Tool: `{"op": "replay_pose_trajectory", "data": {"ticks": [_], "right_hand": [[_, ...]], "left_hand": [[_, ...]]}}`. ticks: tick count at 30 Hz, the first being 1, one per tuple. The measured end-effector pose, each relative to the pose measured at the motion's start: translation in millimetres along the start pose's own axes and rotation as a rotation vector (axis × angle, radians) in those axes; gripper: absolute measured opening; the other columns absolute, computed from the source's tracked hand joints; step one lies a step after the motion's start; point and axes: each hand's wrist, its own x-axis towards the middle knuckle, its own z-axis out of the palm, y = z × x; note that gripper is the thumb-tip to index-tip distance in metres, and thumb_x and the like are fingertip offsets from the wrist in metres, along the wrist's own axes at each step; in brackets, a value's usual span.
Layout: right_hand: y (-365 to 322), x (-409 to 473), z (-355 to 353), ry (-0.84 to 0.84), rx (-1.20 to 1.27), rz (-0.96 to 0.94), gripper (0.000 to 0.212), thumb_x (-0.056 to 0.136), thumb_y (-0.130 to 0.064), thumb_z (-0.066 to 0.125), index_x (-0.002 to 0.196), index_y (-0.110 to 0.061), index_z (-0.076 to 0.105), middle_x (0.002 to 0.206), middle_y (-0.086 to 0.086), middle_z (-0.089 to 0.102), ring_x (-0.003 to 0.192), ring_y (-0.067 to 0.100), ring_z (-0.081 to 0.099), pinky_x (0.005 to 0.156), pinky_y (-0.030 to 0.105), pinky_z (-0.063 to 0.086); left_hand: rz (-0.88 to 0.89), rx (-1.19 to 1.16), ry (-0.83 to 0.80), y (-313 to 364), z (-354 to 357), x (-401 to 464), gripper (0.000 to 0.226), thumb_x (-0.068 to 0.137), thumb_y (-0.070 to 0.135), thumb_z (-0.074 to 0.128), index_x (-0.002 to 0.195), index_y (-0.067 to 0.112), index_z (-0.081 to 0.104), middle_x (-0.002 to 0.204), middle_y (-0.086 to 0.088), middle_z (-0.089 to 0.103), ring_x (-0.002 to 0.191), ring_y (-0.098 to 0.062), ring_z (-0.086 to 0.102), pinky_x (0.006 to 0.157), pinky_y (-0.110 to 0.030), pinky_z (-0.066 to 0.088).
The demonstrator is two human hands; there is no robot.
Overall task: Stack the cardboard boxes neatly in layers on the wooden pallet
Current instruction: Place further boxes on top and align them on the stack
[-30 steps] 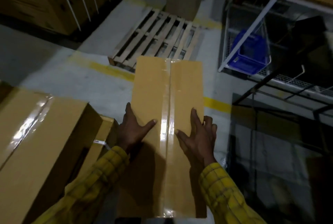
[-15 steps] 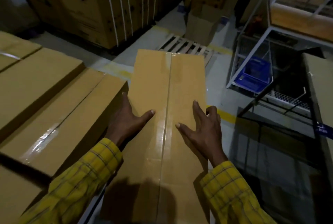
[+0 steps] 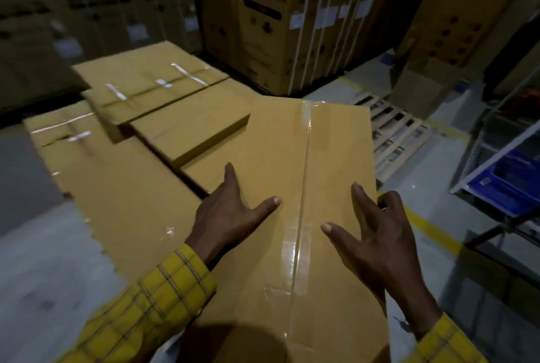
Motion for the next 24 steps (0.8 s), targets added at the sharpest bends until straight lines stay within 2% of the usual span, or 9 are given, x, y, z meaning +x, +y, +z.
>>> {"op": "replay_pose_trajectory", "data": {"ticks": [3,5,9,11,13,16,20,24], "right_hand": [[-65,-30,27,-0.016,0.023,-0.052,0.096,0.075,-0.068,0.074,0.155,-0.024,0.046,0.129,-0.002,0.034,0.12,0.021,0.043,0.09,0.035,0.046],[-108,-50,47,-0.035,0.037,-0.082,0.096,0.074,-0.067,0.076,0.155,-0.023,0.047,0.127,0.0,0.035,0.121,0.025,0.044,0.092,0.036,0.046],[-183,-77,84,-0.084,0.064,-0.141,0.1,0.075,-0.077,0.07,0.156,-0.026,0.044,0.13,0.007,0.039,0.125,0.03,0.046,0.1,0.04,0.048],[-214,-85,100,-0.106,0.097,-0.161,0.099,0.076,-0.075,0.072,0.157,-0.029,0.042,0.13,0.004,0.037,0.126,0.027,0.043,0.099,0.037,0.047],[-242,-87,114,-0.105,0.118,-0.199,0.097,0.075,-0.07,0.076,0.157,-0.029,0.043,0.122,-0.001,0.033,0.118,0.019,0.04,0.094,0.03,0.042],[-277,-80,132,-0.144,0.119,-0.248,0.096,0.076,-0.067,0.077,0.157,-0.029,0.042,0.123,0.001,0.035,0.117,0.019,0.041,0.091,0.03,0.043],[-317,-51,163,-0.184,0.2,-0.29,0.093,0.076,-0.064,0.079,0.156,-0.03,0.044,0.125,-0.002,0.036,0.123,0.02,0.042,0.094,0.031,0.045],[-356,-8,204,-0.224,0.233,-0.317,0.086,0.077,-0.063,0.079,0.153,-0.037,0.046,0.126,0.0,0.042,0.125,0.02,0.039,0.097,0.032,0.041]], "left_hand": [[-0.008,0.004,0.06,-58,-53,-36,0.13,0.067,0.098,0.053,0.163,0.033,-0.005,0.156,0.002,0.048,0.13,-0.028,0.056,0.104,-0.046,0.052],[-0.037,-0.001,0.092,-93,-90,-61,0.129,0.069,0.096,0.054,0.163,0.032,-0.006,0.155,0.001,0.049,0.129,-0.029,0.057,0.103,-0.046,0.052],[-0.09,-0.006,0.165,-154,-158,-99,0.132,0.072,0.092,0.057,0.164,0.025,-0.008,0.16,-0.003,0.042,0.134,-0.031,0.053,0.104,-0.042,0.051],[-0.103,-0.016,0.206,-178,-184,-112,0.132,0.072,0.091,0.059,0.164,0.024,-0.008,0.161,-0.002,0.04,0.137,-0.03,0.051,0.104,-0.04,0.05],[-0.116,-0.016,0.241,-198,-206,-120,0.132,0.073,0.089,0.06,0.164,0.023,-0.008,0.162,-0.001,0.039,0.138,-0.029,0.05,0.104,-0.037,0.049],[-0.141,0.005,0.284,-225,-234,-121,0.131,0.073,0.09,0.059,0.165,0.022,-0.005,0.163,-0.001,0.039,0.138,-0.03,0.05,0.102,-0.038,0.049],[-0.18,0.022,0.341,-264,-266,-100,0.132,0.059,0.103,0.051,0.161,0.033,0.006,0.153,0.0,0.051,0.128,-0.032,0.058,0.099,-0.05,0.054],[-0.24,0.031,0.386,-290,-296,-73,0.138,0.061,0.1,0.055,0.163,0.026,-0.002,0.155,-0.005,0.049,0.127,-0.034,0.058,0.097,-0.047,0.055]]}}
